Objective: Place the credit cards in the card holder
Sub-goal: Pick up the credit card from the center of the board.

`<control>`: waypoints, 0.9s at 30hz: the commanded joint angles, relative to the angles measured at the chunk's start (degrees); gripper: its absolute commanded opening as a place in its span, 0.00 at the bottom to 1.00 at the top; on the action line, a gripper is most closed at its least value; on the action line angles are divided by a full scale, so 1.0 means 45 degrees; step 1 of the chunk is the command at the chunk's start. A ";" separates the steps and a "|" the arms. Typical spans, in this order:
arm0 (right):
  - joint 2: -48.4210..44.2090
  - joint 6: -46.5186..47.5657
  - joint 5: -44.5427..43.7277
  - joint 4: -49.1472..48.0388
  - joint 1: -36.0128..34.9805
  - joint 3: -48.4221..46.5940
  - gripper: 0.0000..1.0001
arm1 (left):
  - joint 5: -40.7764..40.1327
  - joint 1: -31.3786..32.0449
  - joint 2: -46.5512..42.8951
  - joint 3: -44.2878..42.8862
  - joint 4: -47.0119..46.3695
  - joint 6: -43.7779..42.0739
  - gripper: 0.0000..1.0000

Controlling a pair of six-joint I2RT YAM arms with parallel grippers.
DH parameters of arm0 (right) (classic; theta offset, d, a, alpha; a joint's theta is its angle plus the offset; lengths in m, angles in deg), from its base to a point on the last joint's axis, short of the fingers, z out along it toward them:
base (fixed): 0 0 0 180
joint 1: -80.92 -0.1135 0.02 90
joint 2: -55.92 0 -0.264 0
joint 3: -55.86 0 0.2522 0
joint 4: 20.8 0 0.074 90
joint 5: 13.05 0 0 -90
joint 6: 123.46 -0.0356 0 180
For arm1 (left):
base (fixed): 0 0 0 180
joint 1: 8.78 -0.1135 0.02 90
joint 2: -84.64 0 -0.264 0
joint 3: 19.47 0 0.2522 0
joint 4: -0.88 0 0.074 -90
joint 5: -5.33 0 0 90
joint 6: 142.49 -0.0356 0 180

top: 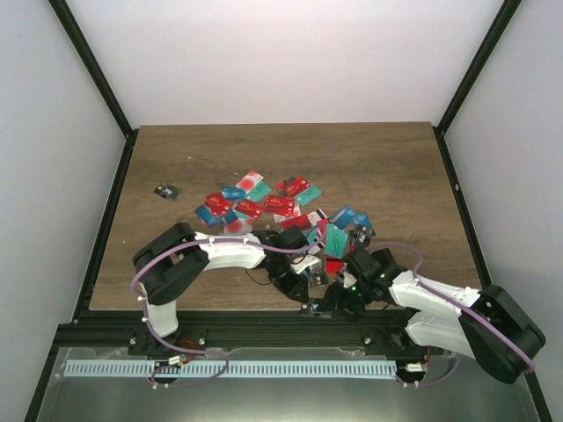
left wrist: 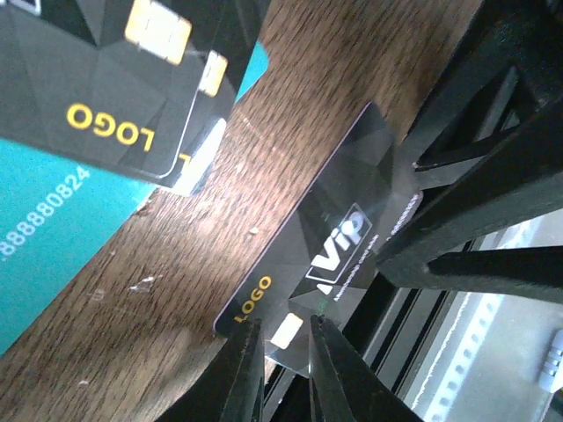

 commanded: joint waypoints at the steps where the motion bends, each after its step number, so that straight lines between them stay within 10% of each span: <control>1: 0.0139 -0.0285 0.0078 -0.1886 0.0039 0.0724 0.50 | 0.0087 0.0065 0.0228 0.0195 -0.0309 -0.0330 0.17; 14: -0.1079 -0.0354 -0.0073 -0.1863 0.0037 0.0784 0.02 | 0.0266 -0.0106 -0.0270 0.0297 -0.0276 -0.0110 0.16; 27: -0.0520 0.4328 0.1909 0.0388 0.0029 -0.3402 0.01 | 0.1243 -0.4222 -0.4906 -0.1439 0.2971 -0.1724 0.47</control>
